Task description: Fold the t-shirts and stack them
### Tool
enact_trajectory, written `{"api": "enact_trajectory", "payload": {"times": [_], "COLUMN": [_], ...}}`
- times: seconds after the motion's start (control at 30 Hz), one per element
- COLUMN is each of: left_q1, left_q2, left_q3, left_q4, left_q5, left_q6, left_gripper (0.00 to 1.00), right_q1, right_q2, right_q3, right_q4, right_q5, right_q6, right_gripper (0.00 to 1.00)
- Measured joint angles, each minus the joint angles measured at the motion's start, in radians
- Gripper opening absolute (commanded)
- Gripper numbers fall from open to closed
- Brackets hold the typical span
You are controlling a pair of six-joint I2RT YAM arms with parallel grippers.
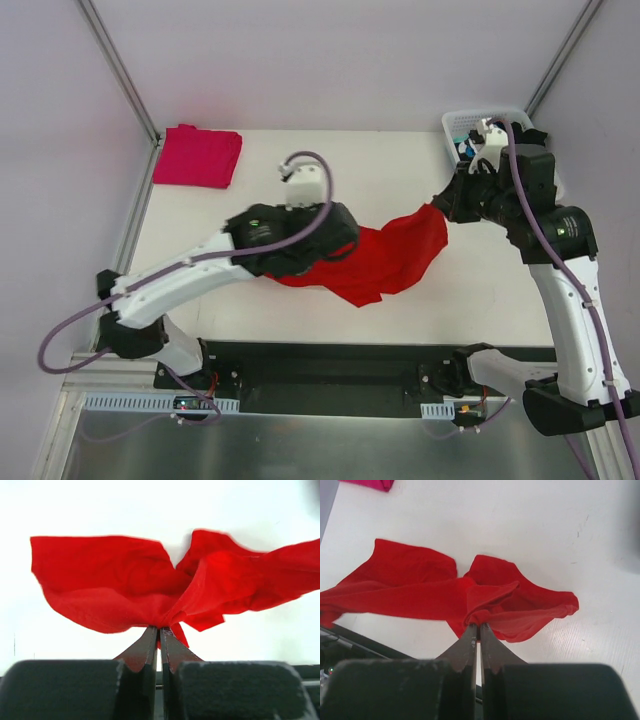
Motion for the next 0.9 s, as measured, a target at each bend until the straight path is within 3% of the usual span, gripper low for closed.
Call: {"api": "enact_trajectory", "payload": {"times": [0.13, 0.27, 0.6, 0.73, 0.9], "left_q1": [0.027, 0.129, 0.331, 0.387, 0.581], "left_q2": [-0.157, -0.265, -0.305, -0.298, -0.331], "left_q3": [0.099, 0.161, 0.2, 0.152, -0.056], "left_q4": [-0.063, -0.102, -0.14, -0.137, -0.061], "left_q5": [-0.014, -0.016, -0.013, -0.008, 0.105], "left_q6": [0.062, 0.132, 0.266, 0.29, 0.38], "left_gripper": [0.0, 0.0, 0.0, 0.0, 0.0], "right_q1": [-0.027, -0.059, -0.22, -0.303, -0.382], "right_q2": [0.027, 0.084, 0.15, 0.196, 0.343], "right_q3": [0.074, 0.188, 0.405, 0.484, 0.639], "right_q4": [-0.005, -0.02, -0.06, -0.053, -0.017], "right_q5": [0.0, -0.016, -0.078, -0.168, -0.315], "right_q6": [0.003, 0.011, 0.032, 0.089, 0.182], "right_gripper": [0.01, 0.01, 0.01, 0.01, 0.01]}}
